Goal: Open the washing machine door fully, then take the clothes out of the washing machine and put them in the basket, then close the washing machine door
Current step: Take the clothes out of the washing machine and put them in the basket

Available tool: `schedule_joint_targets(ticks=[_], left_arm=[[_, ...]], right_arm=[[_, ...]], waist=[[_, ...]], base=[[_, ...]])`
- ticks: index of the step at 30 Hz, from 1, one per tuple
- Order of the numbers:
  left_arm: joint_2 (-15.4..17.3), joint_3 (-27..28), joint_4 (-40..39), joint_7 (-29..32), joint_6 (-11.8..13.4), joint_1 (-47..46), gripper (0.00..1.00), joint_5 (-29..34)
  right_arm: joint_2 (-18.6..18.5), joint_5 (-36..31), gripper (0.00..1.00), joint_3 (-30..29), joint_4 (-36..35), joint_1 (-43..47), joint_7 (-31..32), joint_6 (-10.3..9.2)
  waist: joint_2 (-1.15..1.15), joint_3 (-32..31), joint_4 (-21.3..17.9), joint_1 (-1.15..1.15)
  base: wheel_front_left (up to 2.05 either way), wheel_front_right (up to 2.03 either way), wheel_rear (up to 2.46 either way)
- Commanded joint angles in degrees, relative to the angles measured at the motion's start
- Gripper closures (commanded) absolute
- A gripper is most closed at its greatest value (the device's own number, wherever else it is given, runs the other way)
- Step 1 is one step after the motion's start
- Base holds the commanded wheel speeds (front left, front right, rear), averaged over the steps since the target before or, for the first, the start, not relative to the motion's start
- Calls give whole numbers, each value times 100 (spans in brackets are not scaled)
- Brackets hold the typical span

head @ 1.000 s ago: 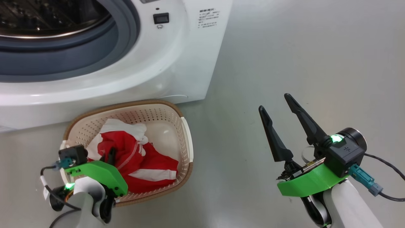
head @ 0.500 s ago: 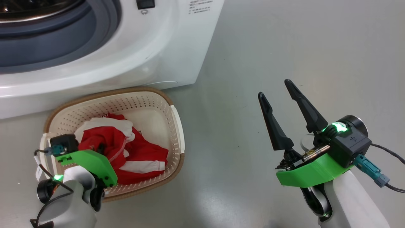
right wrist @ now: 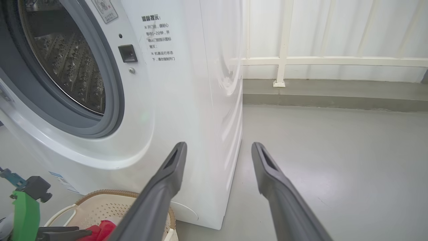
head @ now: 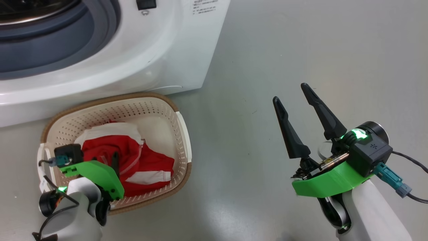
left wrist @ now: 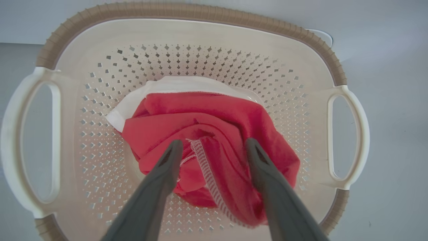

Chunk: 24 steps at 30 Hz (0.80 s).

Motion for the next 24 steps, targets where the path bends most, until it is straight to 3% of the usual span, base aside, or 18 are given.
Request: schedule_joint_targets(ticks=[1, 15, 24], left_arm=[[186, 67, -31, -118, -38, 3, 0, 13], [39, -36, -275, -836, -106, 101, 0, -3], [-51, 11, -1398, -888, -171, 578, 0, 40]], right_arm=[[31, 72, 0, 109, -106, -47, -35, 20], [31, -40, 0, -58, 62, 13, -35, 20], [31, -156, 0, -136, 209, 119, -35, 20]], waist=[[0, -74, 46, 0], [0, -572, 342, 0], [0, -1064, 540, 0]], base=[[0, 0, 0], [0, 0, 0], [0, 0, 0]])
